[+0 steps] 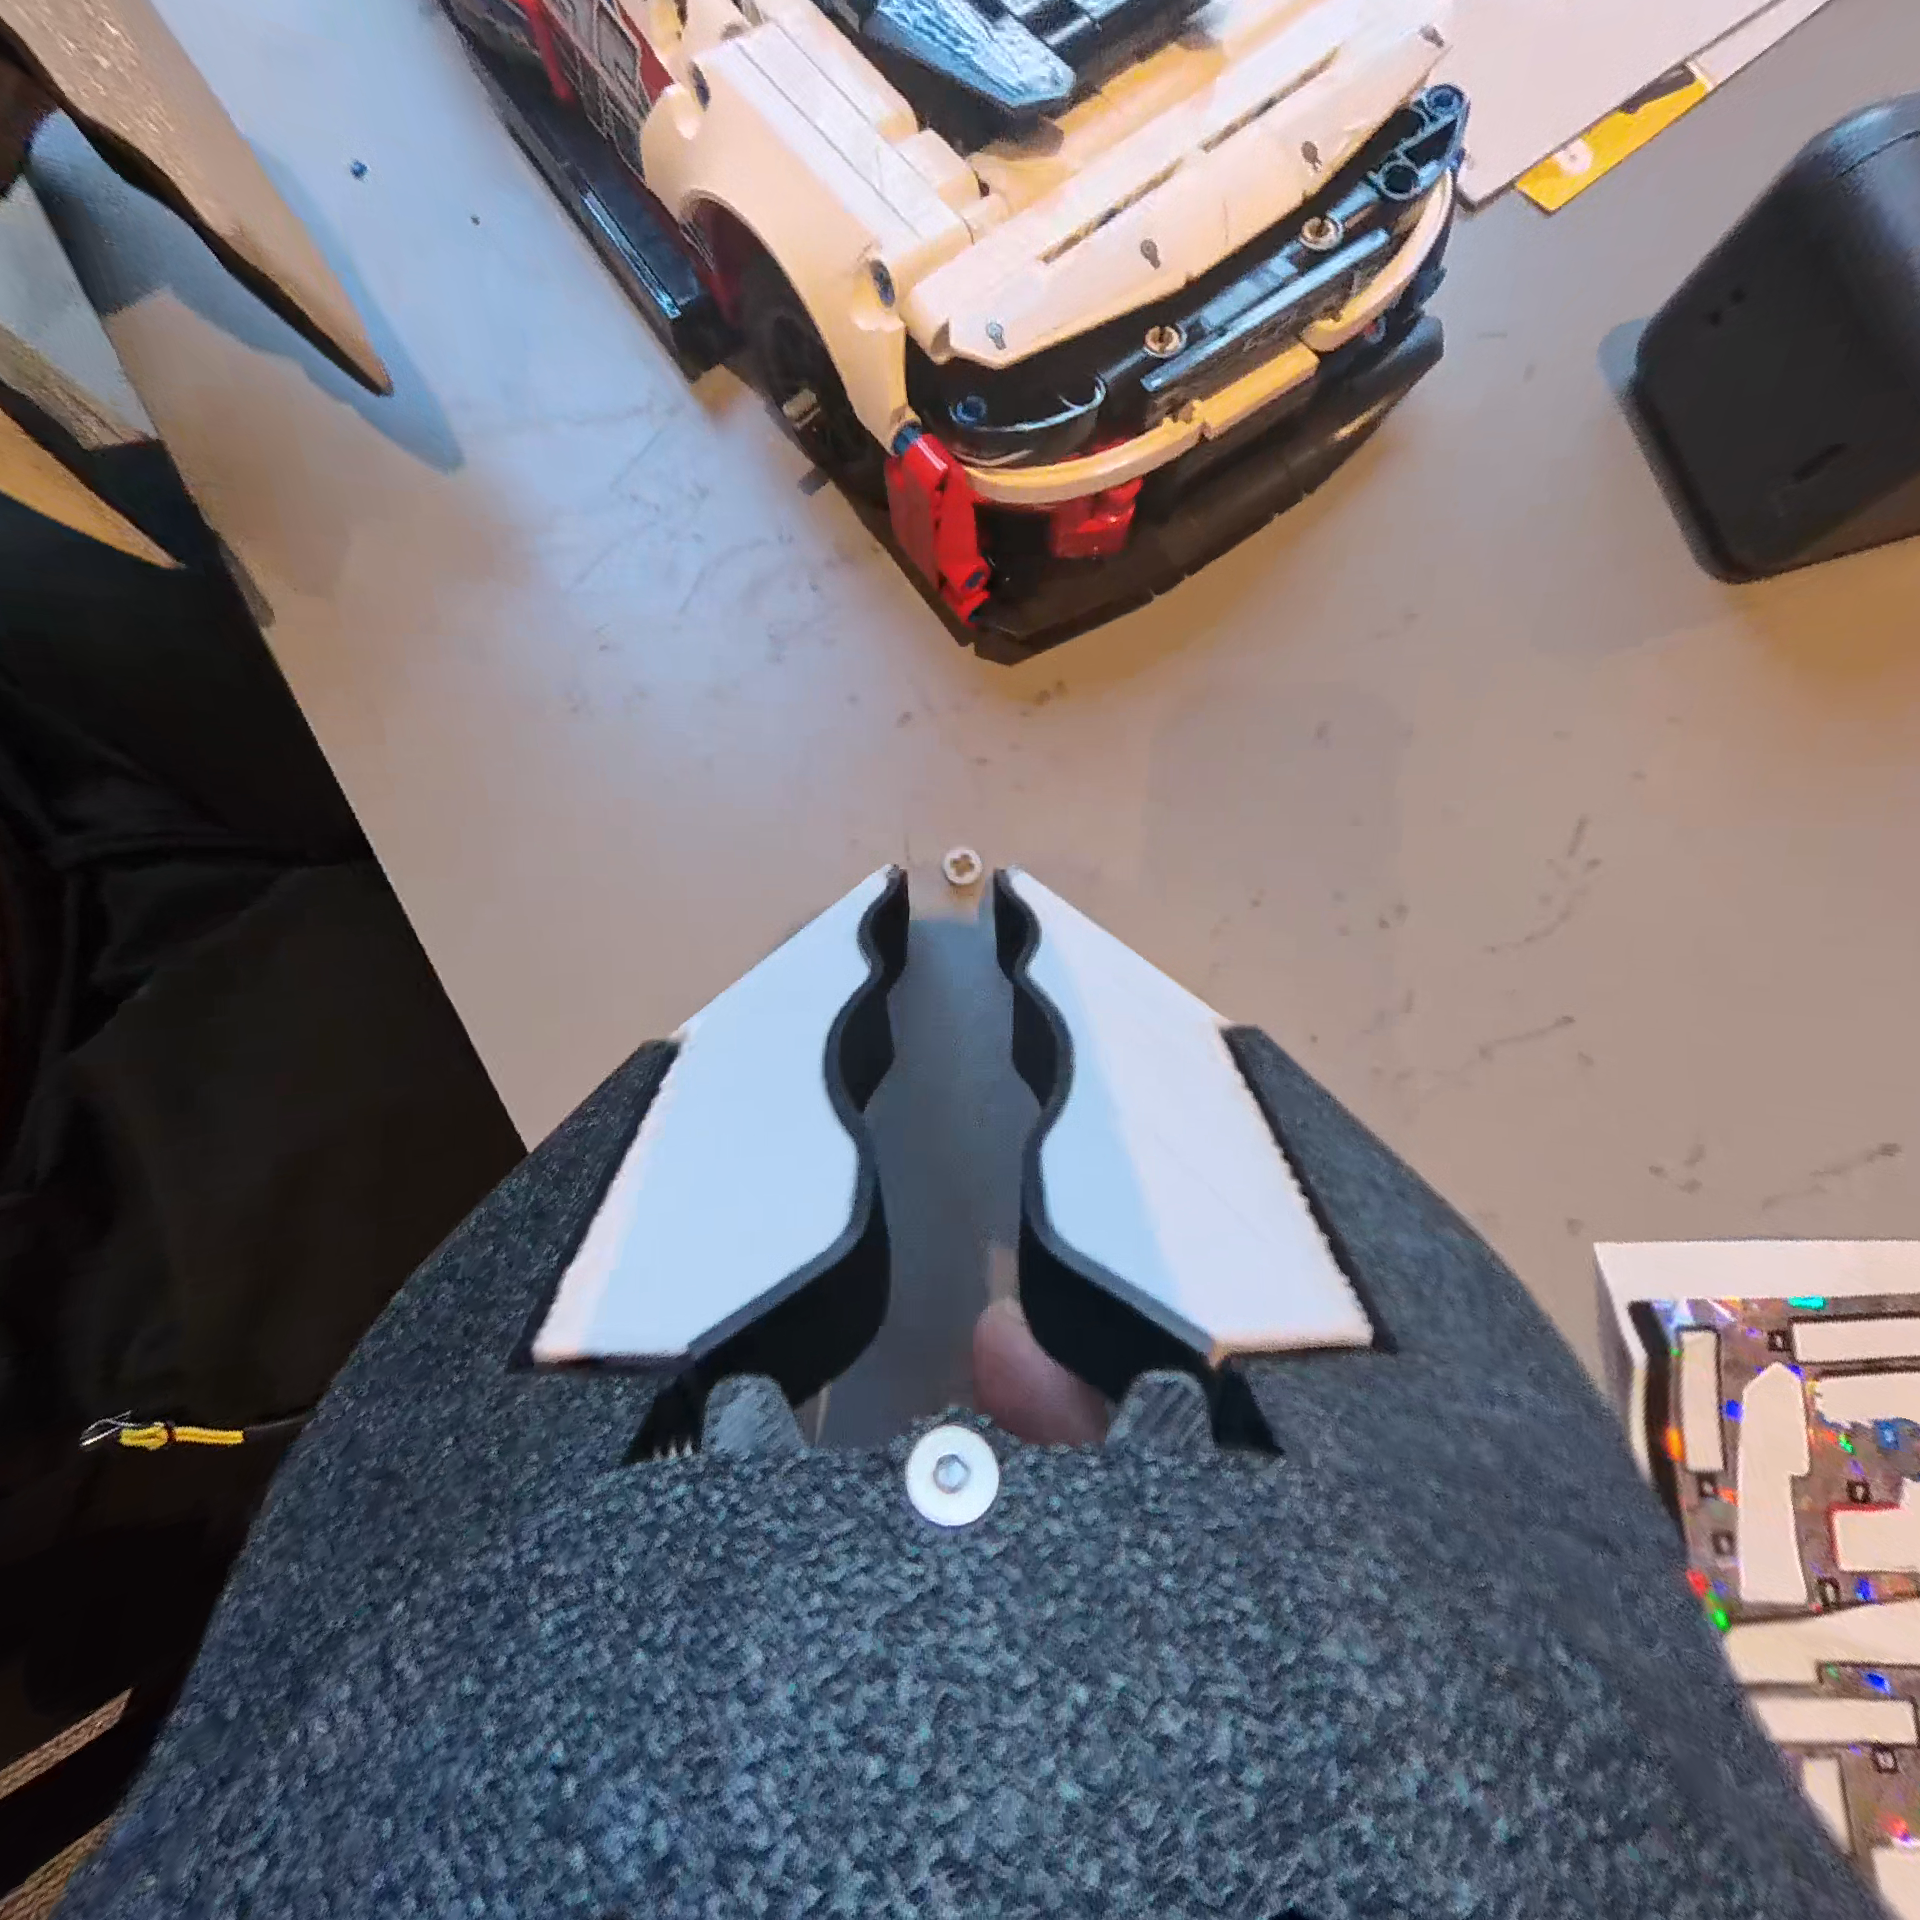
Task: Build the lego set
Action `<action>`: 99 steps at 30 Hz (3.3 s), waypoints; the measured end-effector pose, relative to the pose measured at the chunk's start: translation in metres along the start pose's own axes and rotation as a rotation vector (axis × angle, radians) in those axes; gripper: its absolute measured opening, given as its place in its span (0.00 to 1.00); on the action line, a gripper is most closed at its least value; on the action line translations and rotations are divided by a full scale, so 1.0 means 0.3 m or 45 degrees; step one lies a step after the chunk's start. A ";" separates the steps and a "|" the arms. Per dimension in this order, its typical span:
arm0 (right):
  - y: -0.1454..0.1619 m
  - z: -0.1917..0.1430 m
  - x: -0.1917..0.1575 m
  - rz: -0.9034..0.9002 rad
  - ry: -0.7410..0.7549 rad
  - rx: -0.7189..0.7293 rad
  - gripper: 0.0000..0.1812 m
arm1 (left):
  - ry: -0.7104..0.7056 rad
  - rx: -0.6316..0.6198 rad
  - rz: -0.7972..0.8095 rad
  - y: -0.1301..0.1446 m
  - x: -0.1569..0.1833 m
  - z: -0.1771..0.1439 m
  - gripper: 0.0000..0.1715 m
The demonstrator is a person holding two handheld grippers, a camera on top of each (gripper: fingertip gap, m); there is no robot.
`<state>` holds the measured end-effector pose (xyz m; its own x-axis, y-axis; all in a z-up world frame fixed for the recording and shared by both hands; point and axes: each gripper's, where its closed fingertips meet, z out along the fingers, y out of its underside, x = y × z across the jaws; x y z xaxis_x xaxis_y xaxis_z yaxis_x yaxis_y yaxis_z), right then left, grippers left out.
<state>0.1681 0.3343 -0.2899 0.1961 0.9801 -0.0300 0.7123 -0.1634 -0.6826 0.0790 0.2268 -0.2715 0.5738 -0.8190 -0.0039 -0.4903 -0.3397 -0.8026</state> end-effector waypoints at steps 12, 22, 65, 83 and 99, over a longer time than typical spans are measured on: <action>-0.149 -0.002 -0.103 -0.155 0.076 0.257 0.01 | -0.077 0.091 -0.056 -0.044 -0.033 0.018 0.15; -0.290 -0.064 -0.278 -0.664 0.508 0.573 0.01 | 0.325 0.370 -0.521 -0.206 -0.061 -0.005 0.12; -0.266 -0.069 -0.378 -0.404 -0.110 0.613 0.00 | 0.367 0.521 0.094 -0.221 0.047 -0.034 0.00; -0.264 -0.070 -0.401 -0.426 -0.334 0.562 0.00 | 0.473 0.504 0.106 -0.211 0.064 -0.043 0.00; -0.337 -0.142 -0.432 -0.372 -0.468 0.716 0.00 | 0.334 0.846 0.204 -0.284 0.079 -0.124 0.00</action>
<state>0.0993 0.2189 -0.1860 -0.2585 0.9654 0.0348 0.2281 0.0960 -0.9689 0.1099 0.2191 -0.1810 0.3119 -0.9471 -0.0757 -0.0055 0.0778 -0.9970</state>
